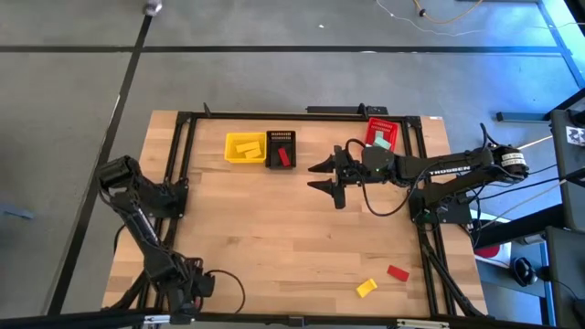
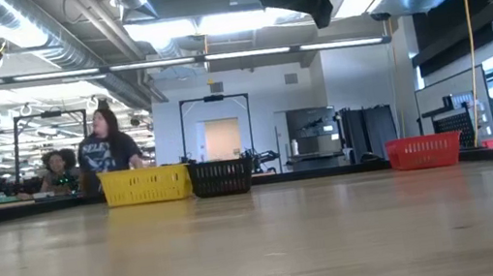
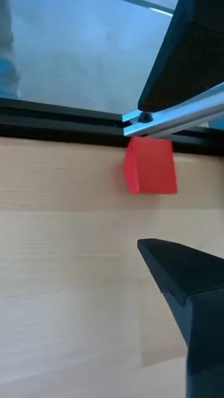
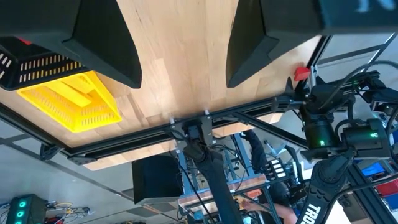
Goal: Sort & place blocks by color
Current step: Put the bottom red block into the black bin
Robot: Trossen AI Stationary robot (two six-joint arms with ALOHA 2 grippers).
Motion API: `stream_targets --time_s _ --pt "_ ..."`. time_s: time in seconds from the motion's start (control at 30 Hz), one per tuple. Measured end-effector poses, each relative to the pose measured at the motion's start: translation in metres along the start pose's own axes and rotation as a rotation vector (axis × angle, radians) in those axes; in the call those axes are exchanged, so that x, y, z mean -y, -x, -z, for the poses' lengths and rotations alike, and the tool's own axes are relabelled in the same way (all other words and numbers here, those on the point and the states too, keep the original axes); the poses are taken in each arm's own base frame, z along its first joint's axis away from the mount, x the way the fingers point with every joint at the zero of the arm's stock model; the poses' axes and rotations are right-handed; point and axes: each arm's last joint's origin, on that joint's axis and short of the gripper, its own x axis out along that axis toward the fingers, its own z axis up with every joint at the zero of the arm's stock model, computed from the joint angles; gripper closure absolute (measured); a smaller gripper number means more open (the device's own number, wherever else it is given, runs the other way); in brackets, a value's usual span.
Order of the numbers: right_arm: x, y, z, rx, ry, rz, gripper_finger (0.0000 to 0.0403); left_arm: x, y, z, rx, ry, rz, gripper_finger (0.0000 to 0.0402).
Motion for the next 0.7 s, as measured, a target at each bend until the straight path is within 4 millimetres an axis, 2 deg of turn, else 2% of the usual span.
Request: stream_targets --time_s 0.37,0.7 --pt "0.0 0.0 0.0 -0.001 0.003 0.0 0.0166 0.006 -0.002 0.012 0.02 0.01 -0.006 0.0062" --pt "0.0 0.0 0.0 0.0 0.003 0.0 0.0166 0.005 -0.03 0.009 -0.061 0.039 -0.012 0.0067"
